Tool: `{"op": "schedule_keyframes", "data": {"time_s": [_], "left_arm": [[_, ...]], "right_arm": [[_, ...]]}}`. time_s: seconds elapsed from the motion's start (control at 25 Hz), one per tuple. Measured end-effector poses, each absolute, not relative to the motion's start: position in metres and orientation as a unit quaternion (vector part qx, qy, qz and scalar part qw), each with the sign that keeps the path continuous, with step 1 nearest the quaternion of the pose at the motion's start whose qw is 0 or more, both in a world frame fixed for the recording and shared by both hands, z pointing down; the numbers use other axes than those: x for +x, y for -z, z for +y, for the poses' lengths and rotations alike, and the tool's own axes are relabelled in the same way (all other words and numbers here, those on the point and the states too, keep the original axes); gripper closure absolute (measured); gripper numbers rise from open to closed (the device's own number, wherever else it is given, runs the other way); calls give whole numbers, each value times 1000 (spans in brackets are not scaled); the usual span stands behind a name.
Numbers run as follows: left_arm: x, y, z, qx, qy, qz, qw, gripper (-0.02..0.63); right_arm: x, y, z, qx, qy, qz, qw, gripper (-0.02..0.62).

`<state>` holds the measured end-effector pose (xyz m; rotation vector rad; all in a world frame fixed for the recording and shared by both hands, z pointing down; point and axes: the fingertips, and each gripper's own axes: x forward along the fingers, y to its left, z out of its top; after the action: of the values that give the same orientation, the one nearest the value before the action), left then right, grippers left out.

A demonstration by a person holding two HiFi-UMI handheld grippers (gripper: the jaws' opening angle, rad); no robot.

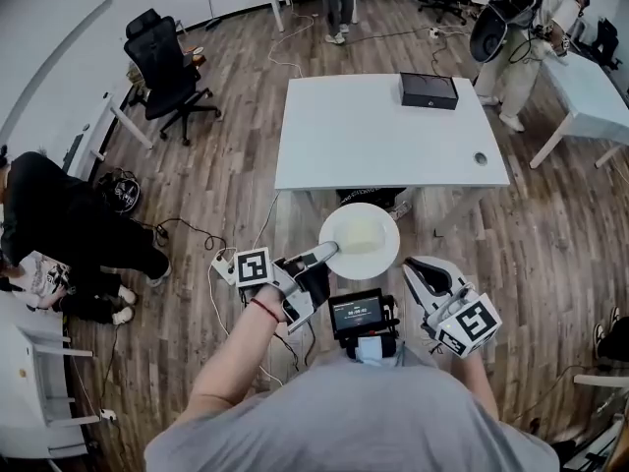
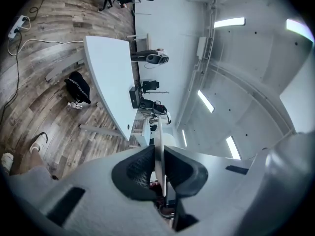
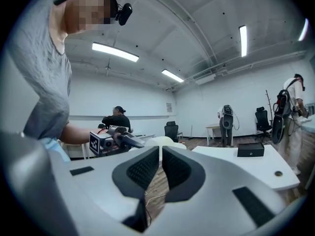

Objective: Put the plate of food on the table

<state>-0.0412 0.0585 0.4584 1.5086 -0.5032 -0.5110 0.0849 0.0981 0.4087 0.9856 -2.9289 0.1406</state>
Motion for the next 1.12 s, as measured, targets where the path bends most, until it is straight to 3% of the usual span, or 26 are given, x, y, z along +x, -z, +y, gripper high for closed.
{"op": "schedule_keyframes", "data": {"time_s": [0.52,1.12], "left_arm": [[19,-442,-79,665,254,-244,658,565],[4,-462,-179,661,243,-249,666,565]], "right_arm": [[135,-419,-35,240,-19,-967,86,561],[134,-420,-136,258,-66,-962,52,561]]}}
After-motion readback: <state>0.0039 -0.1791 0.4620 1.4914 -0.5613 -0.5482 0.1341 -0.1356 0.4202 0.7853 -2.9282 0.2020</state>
